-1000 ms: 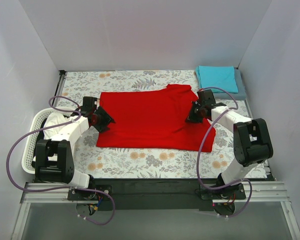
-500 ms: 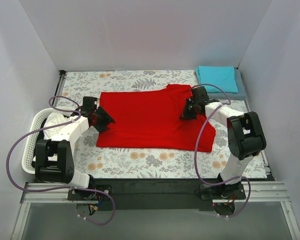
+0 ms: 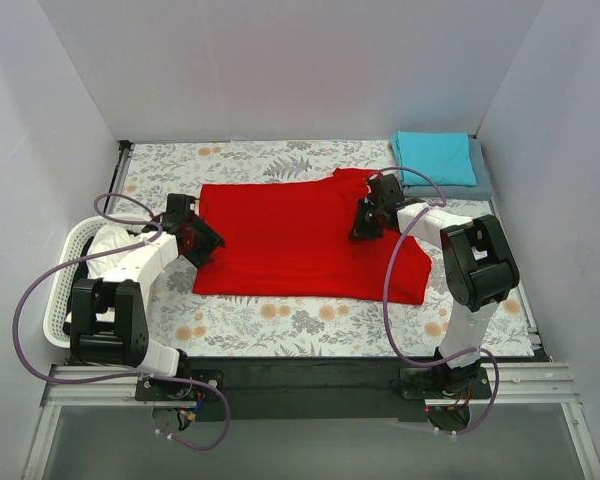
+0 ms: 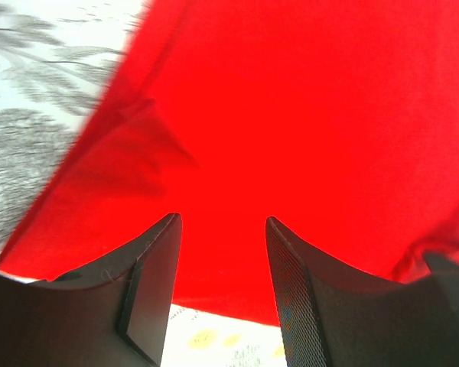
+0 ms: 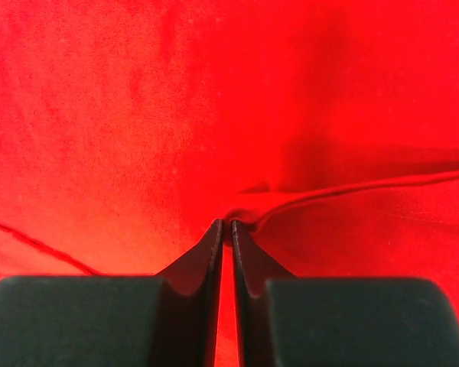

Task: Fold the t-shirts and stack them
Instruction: Fold the tshirt

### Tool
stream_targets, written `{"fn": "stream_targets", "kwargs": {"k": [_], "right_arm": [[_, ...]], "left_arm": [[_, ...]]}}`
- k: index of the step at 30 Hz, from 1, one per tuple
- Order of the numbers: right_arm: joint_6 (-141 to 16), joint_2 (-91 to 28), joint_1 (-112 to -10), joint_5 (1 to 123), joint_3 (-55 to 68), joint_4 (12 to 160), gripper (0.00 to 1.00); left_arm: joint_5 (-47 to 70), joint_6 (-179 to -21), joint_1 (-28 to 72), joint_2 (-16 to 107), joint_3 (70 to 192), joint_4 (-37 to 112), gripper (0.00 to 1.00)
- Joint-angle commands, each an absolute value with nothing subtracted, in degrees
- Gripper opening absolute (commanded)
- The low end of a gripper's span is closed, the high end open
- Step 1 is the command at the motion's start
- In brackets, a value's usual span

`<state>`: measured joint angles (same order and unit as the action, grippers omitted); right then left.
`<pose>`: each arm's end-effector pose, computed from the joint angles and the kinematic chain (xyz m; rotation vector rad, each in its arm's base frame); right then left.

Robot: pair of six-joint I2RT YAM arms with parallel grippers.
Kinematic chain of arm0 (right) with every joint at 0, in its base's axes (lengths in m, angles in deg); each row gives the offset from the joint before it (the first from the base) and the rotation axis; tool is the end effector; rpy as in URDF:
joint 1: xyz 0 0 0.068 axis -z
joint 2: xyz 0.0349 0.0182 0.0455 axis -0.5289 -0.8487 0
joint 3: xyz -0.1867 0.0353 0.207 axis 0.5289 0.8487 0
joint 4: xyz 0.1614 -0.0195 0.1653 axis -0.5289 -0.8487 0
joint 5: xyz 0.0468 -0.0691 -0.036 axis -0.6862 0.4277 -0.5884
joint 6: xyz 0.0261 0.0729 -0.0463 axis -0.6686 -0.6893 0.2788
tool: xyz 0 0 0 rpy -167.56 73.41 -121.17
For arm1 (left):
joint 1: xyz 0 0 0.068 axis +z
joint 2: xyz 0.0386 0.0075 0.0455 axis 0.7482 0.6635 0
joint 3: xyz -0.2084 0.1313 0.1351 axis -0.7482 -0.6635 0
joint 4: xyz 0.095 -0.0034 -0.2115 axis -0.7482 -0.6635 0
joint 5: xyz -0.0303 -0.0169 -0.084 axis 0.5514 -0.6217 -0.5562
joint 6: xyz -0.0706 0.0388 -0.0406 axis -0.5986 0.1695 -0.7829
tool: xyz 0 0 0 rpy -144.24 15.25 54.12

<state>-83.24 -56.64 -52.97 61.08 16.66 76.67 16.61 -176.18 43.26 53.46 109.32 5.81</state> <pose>0.3630 0.1528 0.1630 0.0699 2.5204 0.5458 0.2704 -0.0287 0.1830 -1.8289 2.1089 -0.5525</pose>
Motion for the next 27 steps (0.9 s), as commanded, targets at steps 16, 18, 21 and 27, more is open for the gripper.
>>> {"fn": "stream_targets", "kwargs": {"k": [16, 18, 21, 27], "right_arm": [[-79.79, -54.6, -53.2, 60.25, 15.07, 80.65, 0.16], [-79.62, -54.6, -53.2, 59.99, 14.98, 80.57, 0.15], [-79.88, -54.78, -53.11, 59.46, 14.8, 80.65, 0.15], [-79.8, -54.25, -53.2, 59.46, 15.07, 80.65, 0.14]], "left_arm": [[33.22, -190.51, 43.16, 60.16, 117.57, -2.59, 0.37], [32.95, -191.4, 43.16, 61.23, 117.83, -3.03, 0.36], [32.69, -192.37, 43.16, 62.55, 117.83, -3.03, 0.33], [32.25, -193.42, 43.16, 63.87, 118.27, -3.3, 0.26]]}}
